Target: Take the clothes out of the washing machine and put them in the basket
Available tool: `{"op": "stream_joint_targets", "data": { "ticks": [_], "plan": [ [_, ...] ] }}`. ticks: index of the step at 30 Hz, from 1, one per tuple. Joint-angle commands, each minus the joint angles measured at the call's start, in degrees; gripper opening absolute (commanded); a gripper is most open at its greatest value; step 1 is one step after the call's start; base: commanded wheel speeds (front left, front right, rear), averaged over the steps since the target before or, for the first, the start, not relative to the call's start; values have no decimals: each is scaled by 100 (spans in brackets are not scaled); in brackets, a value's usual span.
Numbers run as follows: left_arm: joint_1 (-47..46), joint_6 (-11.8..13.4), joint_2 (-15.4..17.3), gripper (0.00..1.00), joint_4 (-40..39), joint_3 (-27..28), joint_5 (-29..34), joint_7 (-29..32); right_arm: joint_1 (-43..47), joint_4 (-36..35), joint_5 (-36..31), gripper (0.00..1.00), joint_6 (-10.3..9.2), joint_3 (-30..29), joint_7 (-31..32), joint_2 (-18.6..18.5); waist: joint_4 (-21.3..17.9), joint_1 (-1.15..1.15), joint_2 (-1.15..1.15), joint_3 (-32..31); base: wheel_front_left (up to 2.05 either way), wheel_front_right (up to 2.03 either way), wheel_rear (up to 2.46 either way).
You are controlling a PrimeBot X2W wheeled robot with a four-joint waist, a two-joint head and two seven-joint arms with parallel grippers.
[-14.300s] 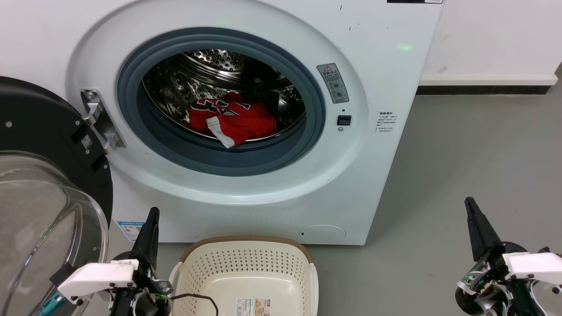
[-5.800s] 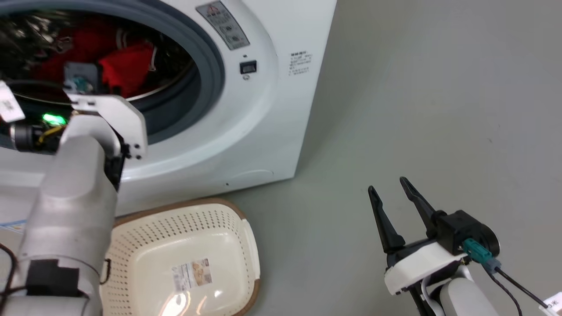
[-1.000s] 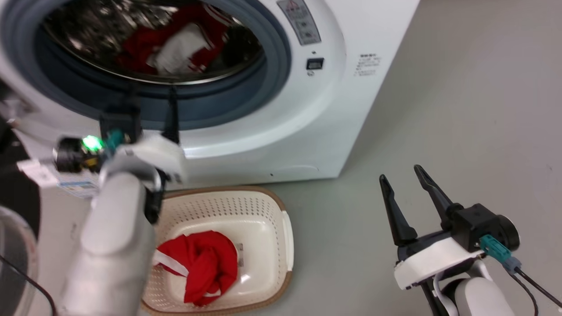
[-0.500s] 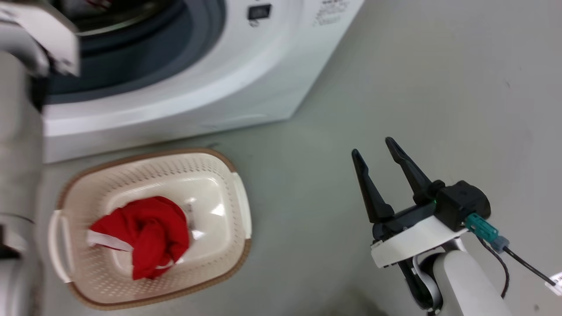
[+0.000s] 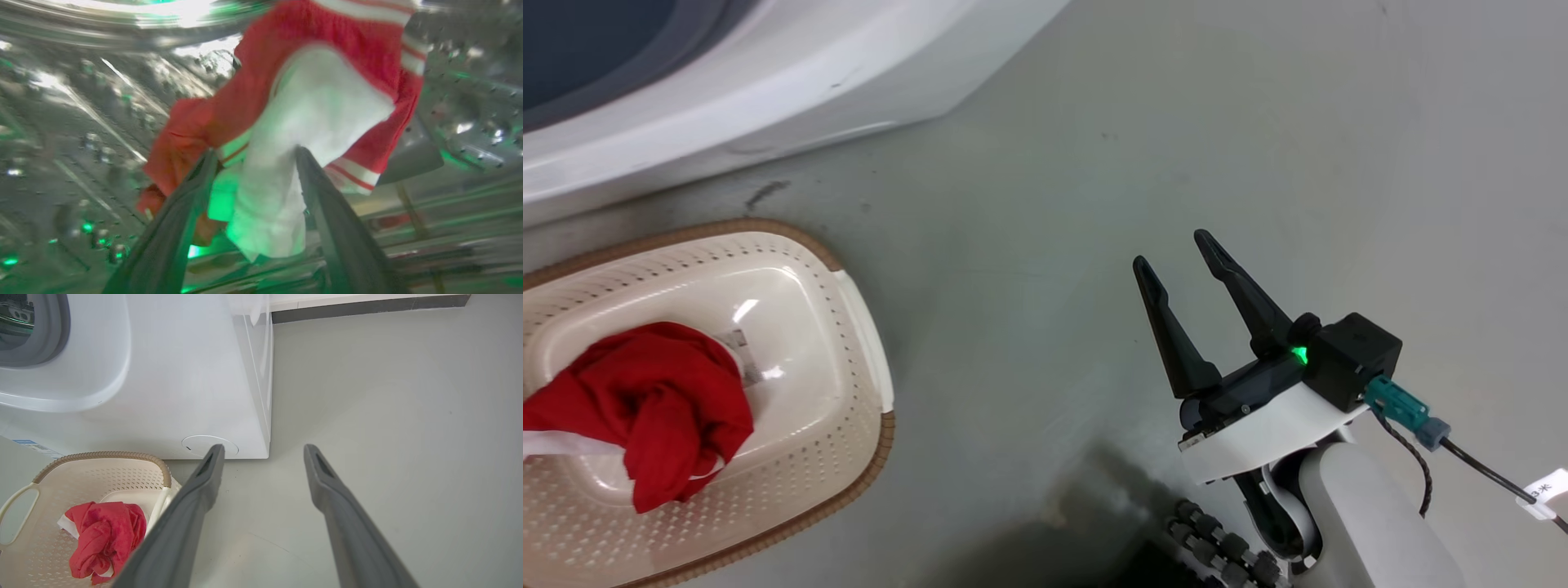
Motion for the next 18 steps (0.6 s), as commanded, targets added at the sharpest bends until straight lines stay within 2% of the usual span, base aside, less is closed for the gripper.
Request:
{"op": "stream_joint_targets", "data": {
  "ticks": [1, 2, 7, 8, 9, 10, 14, 18],
  "plan": [
    [-130, -9, 97, 100, 70, -25, -4, 191, -71, -34, 29, 100, -3, 25, -17, 15, -92, -1, 0, 96, 0, 0, 0],
    [-130, -9, 97, 100, 70, -25, -4, 191, -71, -34, 29, 100, -3, 25, -17, 15, -92, -1, 0, 96, 0, 0, 0],
    [-328, -60, 223, 100, 250, -89, -42, 925, -38, -82, 49, 100, -3, 64, -17, 15, -128, -1, 0, 129, 0, 0, 0],
    [-345, -60, 232, 78, 262, -85, -74, 1022, -31, -87, 50, 100, -4, 68, -17, 14, -131, -1, 0, 129, 0, 0, 0],
    [-363, -65, 239, 29, 255, -91, -89, 1087, -25, -88, 55, 100, -4, 72, -17, 14, -134, -1, 0, 129, 0, 0, 0],
    [-364, -67, 246, 0, 239, -95, -103, 1134, -19, -89, 57, 100, -4, 81, -17, 15, -139, -1, 0, 126, 0, 0, 0],
    [-282, -7, 240, 0, 121, -93, -162, 1203, -10, -102, 61, 100, -4, 86, -18, 15, -146, -1, 0, 113, 0, 0, 0],
    [-132, 165, 193, 0, -121, -68, -242, 987, -6, -83, 44, 100, -4, 56, -18, 14, -132, -1, 0, 75, 0, 0, 0]
  ]
}}
